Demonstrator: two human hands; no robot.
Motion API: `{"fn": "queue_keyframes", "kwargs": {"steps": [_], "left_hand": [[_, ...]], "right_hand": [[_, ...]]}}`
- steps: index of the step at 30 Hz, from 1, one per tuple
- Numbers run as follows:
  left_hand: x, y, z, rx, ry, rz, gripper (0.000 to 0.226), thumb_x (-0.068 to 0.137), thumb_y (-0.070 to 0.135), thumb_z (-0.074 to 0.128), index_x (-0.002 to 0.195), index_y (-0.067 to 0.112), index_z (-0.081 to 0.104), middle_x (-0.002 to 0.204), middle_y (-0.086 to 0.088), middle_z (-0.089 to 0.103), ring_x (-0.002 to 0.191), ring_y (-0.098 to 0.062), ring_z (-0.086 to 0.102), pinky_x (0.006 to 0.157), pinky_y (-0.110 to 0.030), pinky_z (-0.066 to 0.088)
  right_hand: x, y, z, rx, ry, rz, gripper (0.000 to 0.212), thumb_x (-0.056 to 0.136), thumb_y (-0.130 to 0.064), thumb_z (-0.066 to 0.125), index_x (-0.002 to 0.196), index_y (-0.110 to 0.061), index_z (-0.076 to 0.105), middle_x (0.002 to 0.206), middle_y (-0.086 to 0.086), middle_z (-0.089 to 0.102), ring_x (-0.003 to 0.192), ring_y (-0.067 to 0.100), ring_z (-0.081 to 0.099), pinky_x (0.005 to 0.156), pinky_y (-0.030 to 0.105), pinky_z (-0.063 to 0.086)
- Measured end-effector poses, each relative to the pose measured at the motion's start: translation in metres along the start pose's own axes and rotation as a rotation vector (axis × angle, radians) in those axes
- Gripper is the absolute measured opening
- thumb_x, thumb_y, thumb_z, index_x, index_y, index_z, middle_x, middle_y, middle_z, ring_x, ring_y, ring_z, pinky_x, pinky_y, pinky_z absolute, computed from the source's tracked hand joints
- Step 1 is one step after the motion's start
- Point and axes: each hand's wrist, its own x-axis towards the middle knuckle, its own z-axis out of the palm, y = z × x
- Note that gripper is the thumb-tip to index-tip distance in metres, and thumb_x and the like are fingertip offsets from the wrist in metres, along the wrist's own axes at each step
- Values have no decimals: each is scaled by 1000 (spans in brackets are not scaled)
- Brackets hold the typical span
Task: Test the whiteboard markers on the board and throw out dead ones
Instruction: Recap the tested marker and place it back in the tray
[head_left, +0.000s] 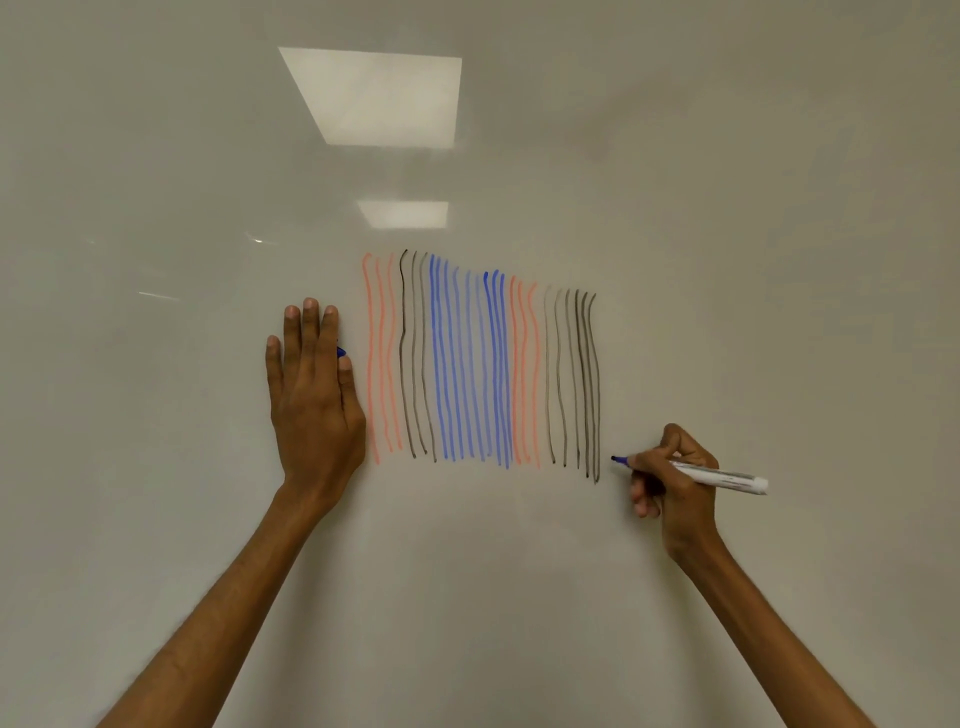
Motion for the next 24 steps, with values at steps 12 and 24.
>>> {"fn": "queue_keyframes", "kwargs": {"steps": [12, 24], "left_hand": [[-1, 0, -1, 1, -11, 1, 50, 107, 17, 31, 155, 6, 25, 163, -11, 21, 153, -22, 11, 126, -40, 5], [-1, 1, -1, 3, -7, -1, 50, 107, 21, 27, 155, 4, 26, 163, -12, 22, 153, -23, 12, 126, -40, 5]], "right_hand": [[71, -58, 43, 40, -8, -246, 21, 91, 1, 64, 79, -12, 53, 68, 4, 66, 50, 17, 60, 43, 22, 42], [88, -52, 52, -97, -8, -308, 23, 91, -1, 65, 74, -8, 51, 70, 5, 69, 53, 24, 65, 44, 23, 46]]}}
